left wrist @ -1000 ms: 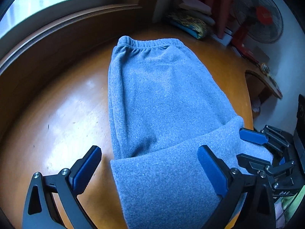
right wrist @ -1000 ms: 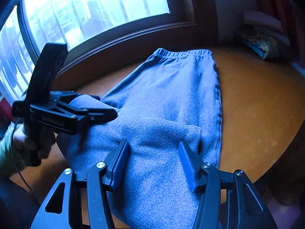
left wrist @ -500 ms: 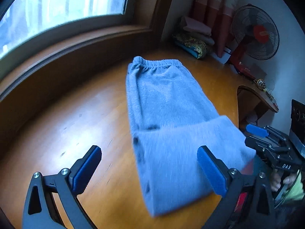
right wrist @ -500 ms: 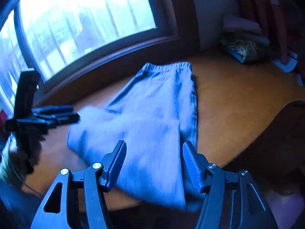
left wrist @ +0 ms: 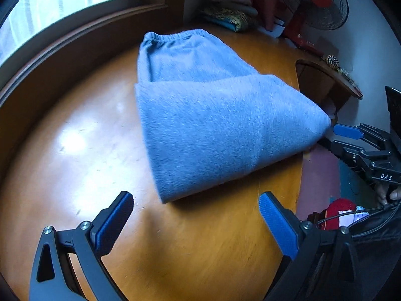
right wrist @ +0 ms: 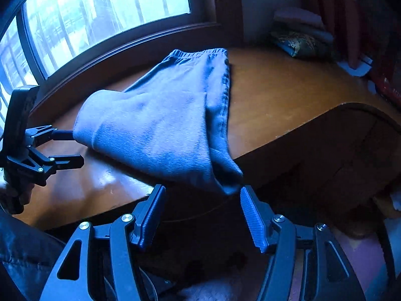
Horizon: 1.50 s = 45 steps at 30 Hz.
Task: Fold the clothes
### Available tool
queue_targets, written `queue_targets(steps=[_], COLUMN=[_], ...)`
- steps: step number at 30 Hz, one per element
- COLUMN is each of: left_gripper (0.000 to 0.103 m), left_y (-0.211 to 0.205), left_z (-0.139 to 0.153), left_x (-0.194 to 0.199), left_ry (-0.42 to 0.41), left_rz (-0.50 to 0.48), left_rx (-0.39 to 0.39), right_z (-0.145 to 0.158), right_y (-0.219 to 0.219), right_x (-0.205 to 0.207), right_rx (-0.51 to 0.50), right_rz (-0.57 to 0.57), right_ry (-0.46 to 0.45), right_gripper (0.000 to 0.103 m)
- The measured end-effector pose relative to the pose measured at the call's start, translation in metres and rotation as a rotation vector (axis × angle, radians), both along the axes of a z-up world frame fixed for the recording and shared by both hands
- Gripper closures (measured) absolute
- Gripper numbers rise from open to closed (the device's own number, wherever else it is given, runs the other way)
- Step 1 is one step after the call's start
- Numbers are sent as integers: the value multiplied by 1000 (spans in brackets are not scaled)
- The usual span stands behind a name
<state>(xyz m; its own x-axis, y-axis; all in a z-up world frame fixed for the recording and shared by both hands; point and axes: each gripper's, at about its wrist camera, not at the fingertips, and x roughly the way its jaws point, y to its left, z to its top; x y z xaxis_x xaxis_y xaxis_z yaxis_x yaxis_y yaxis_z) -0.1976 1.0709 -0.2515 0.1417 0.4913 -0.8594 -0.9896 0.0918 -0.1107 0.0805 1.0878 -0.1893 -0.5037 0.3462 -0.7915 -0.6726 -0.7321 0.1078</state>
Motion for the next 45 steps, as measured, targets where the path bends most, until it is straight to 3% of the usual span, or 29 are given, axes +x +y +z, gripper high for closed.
queue_targets(steps=[11,17,24,29,45], left_gripper=[2,2,7,15,19], left_y=[23,28,31,31,9], left_z=[-19,-20,-19,-14,9], left_x=[14,20,16,5,-1], left_ry=[48,79,50,-32,-35], left_rz=[-11,-16,21,31,-32], left_rx=[-11,-5,1,7,29], right_z=[-16,-22,-23,-19,6], right_y=[-2,11,17,21,13], right_x=[-39,-42,-41,-39,-33], right_rx=[75,72,76,13,2], right_rz=[165,168,166,153,132], right_ry=[-56,-52,-47,-13,25], right_gripper=[41,41,42,59,71])
